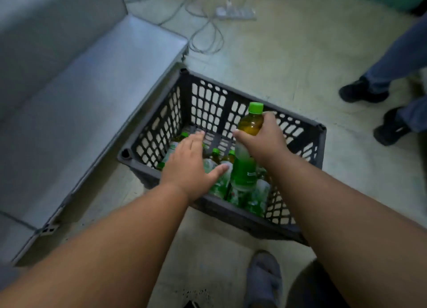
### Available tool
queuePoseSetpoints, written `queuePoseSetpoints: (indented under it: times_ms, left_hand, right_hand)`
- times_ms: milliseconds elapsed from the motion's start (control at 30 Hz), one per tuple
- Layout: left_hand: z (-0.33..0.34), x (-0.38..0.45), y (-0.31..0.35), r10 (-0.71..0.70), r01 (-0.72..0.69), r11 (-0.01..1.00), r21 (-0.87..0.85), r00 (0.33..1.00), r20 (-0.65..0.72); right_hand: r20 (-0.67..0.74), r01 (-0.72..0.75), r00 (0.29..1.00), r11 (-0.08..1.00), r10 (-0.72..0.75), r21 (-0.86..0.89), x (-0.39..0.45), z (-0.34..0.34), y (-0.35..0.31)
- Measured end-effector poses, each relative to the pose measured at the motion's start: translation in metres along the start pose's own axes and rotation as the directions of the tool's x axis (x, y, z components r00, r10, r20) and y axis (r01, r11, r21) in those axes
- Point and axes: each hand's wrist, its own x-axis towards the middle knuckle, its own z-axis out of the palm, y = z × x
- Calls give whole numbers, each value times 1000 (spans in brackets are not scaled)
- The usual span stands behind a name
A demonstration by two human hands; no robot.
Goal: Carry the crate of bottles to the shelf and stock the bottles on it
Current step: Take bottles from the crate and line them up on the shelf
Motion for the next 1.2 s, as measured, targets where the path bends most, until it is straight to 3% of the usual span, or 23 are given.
queuePoseSetpoints:
  times_ms: [133,300,467,633,867,1200]
  left_hand:
    - [-99,-40,-24,-41,23,985,-171,994,-104]
    - [-216,-95,-85,-188,115,954,-279,949,-254]
    - [-286,-124,-148,-283,189,948,-258,871,-401]
    - [-304,-99,-196,-315,219,944,-245,820,-478]
    - [-313,-12,-240,-291,207,953,-221,826,-484]
    - [-327,94,-276,-474,510,859,-35,769,-428]
  right_hand:
    - [30,283,958,955,-286,85,-40,-2,-126]
    - [82,548,812,804,-578,231,-104,28,-275]
    - [162,692,632,646,-758,322,-141,80,-378]
    - [229,748,517,565,-825,347,-125,132,-414]
    - [220,793,479,526,-850,306,-52,183,-446]
    - [136,740,575,584,-807,335,58,229,-503]
